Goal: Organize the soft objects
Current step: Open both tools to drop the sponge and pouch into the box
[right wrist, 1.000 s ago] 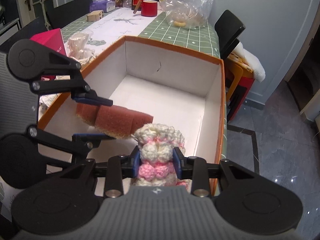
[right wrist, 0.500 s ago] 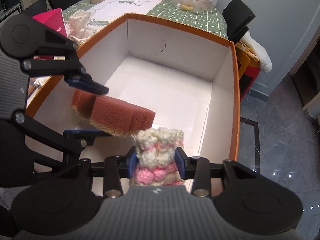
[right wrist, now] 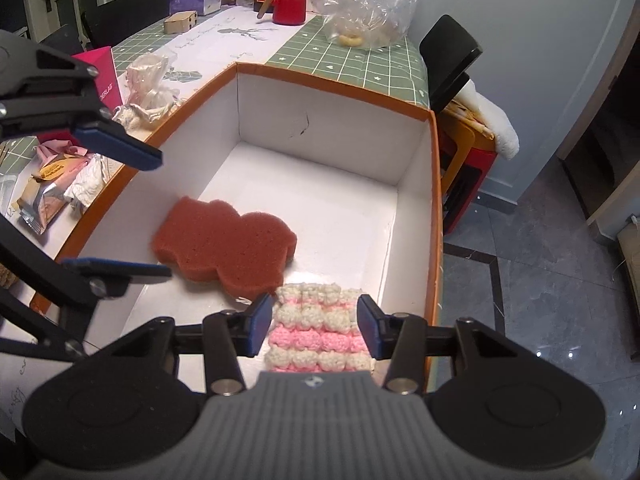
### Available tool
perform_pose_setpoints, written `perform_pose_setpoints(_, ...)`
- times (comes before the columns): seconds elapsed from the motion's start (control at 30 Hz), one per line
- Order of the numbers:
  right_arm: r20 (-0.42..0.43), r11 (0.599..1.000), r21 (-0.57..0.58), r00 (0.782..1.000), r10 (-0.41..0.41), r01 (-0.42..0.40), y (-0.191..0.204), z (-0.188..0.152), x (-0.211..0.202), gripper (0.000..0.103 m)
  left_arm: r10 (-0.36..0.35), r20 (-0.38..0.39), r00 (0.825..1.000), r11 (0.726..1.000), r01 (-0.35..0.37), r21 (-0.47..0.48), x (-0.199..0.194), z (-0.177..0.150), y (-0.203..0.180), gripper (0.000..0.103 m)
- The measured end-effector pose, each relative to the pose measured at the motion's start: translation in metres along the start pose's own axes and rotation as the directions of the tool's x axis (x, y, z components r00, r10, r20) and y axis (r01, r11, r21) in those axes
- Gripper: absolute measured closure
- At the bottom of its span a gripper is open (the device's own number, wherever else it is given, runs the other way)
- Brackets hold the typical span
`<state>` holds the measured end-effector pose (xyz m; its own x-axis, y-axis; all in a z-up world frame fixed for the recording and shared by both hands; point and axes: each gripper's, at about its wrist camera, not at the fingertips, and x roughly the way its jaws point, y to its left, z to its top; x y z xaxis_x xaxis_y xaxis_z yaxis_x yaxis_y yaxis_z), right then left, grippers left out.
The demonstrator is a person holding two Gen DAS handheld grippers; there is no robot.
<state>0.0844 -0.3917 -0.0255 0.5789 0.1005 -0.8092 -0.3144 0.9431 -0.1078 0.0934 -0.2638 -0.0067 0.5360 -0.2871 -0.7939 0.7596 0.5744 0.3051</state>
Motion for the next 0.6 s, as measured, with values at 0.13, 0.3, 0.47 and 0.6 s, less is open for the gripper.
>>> perform_pose_setpoints(0.13,0.022,1.0,0.002,1.0,-0.014,0.014,0.001,0.001,-0.007,0.056,0.004,0.049,0.999,0.999,-0.002,-0.041,-0.019,0.0,0.008,0.028)
perform_pose_setpoints(0.3,0.057,1.0,0.003,0.998,-0.03,0.03,0.003,0.002,-0.017,0.056,0.041,0.11,0.993,0.997,-0.034,-0.065,-0.049,-0.007,0.018,0.027)
perform_pose_setpoints(0.47,0.084,1.0,-0.007,0.996,-0.03,0.031,0.008,0.005,-0.024,0.056,0.079,0.134,0.988,0.991,-0.063,-0.115,-0.073,-0.031,0.034,0.025)
perform_pose_setpoints(0.6,0.1,0.999,-0.018,0.995,-0.026,0.028,0.015,0.008,-0.027,0.056,0.146,0.16,0.976,0.971,-0.111,-0.21,-0.086,-0.053,0.052,0.023)
